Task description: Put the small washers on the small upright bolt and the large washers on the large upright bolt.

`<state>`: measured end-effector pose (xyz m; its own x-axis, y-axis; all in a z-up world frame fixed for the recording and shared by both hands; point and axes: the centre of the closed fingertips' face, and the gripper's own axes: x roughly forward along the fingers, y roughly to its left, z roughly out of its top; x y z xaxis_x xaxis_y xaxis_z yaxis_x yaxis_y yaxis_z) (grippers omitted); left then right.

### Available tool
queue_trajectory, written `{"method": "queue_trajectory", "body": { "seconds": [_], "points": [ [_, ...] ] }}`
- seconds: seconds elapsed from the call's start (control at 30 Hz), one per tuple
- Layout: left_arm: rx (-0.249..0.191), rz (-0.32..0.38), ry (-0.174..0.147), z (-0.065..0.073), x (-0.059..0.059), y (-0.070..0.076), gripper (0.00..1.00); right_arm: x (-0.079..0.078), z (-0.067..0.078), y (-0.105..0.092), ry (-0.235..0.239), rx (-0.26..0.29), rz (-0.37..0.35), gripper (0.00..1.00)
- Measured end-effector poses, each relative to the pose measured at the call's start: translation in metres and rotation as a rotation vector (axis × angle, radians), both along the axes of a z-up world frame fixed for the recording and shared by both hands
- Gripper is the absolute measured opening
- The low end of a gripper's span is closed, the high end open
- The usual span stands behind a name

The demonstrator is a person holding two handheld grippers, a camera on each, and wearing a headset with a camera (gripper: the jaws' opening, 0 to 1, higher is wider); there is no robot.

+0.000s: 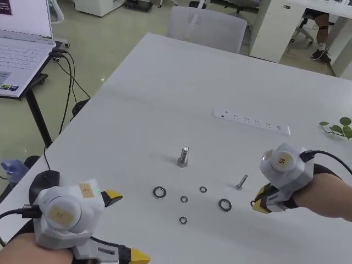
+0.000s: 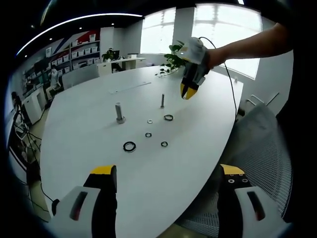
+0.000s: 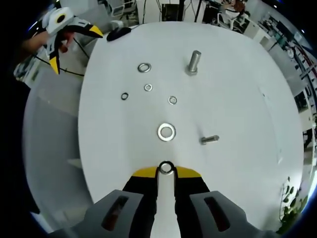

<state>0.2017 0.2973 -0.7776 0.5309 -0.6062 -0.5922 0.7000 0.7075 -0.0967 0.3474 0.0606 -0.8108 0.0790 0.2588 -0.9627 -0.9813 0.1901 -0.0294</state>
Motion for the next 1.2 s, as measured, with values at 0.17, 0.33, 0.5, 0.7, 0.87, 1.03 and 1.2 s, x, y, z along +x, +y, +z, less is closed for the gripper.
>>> {"method": "queue_trajectory", "body": {
  "seconds": [0.17,0.33,0.5,0.7,0.87,1.03,1.2],
  "points": [
    [0.012,0.006,0.011,-0.001,0.0,0.001,0.84,0.012,0.006,-0.004,-0.007,0.003,-0.017,0.12],
    [0.009,0.006,0.002,0.001,0.001,0.0,0.84,0.022,0.013,0.0,-0.011,0.011,-0.022,0.12],
    [0.015,0.008,0.007,-0.001,-0.001,0.003,0.84,0.035,0.017,0.003,-0.028,0.009,-0.027,0.12],
    [0.035,0.014,0.012,-0.005,-0.002,0.007,0.83,0.042,0.022,0.008,-0.047,-0.011,-0.002,0.12],
    [0.031,0.018,0.017,-0.005,0.0,0.008,0.83,0.048,0.021,0.013,-0.051,-0.019,0.001,0.12],
    [0.02,0.016,0.015,-0.005,0.003,0.005,0.84,0.055,0.017,0.015,-0.054,-0.021,-0.006,0.12],
    [0.018,0.01,0.026,-0.006,0.003,0.001,0.85,0.061,0.014,0.02,-0.058,-0.015,-0.007,0.12]
  ]
}}
